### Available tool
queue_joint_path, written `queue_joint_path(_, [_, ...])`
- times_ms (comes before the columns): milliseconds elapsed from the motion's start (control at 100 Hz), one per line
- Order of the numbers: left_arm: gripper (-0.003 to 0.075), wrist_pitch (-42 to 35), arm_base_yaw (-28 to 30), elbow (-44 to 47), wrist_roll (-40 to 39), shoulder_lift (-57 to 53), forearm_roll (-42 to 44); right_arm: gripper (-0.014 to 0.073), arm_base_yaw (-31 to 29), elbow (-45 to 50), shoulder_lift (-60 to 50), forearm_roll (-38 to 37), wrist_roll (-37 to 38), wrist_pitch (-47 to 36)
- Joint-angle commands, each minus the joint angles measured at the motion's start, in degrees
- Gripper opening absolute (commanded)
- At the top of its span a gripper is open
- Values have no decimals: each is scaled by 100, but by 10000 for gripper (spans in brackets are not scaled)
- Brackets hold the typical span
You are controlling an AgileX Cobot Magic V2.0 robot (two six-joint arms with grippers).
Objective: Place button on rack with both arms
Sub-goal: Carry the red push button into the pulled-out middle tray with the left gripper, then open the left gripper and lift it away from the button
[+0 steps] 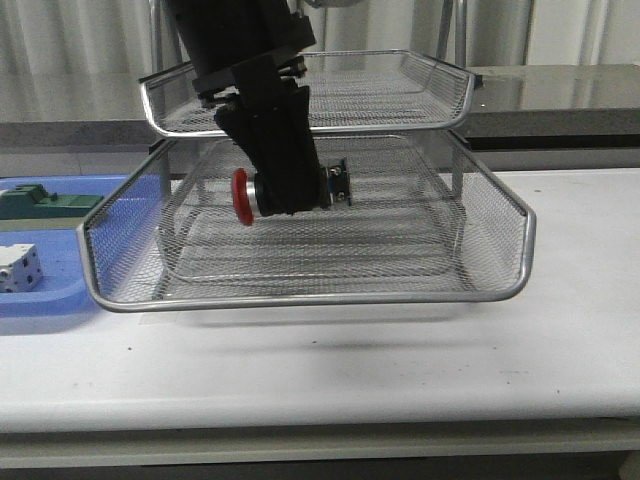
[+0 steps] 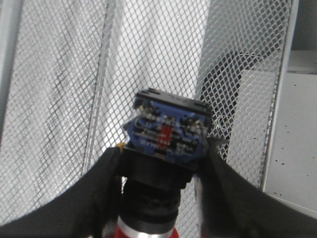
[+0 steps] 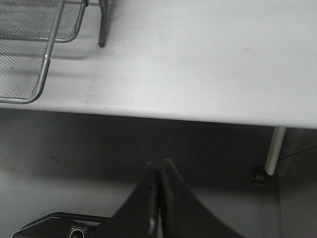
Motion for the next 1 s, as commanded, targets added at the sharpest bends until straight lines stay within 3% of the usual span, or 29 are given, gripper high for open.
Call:
queue_joint_path(0, [-19,77,-44,-135,-56,-290,-212,-71,-12,-198,13,-71,11,-299])
queue_joint_path(130, [34,77,-44,-135,-56,-290,-212,-71,-12,-198,13,-71,11,-299])
queue_joint_path(440, [361,77,-44,-135,-56,-290,-202,-71,-12,-198,13,-71,11,-299])
queue_joint_path(530, [419,77,-44,-135,-56,-290,-202,-71,-12,-198,13,-71,11,-299])
queue_joint_path(990, [445,140,-44,-347,-182,-470,-269,-71,-12,-198,13,-71,11,-299])
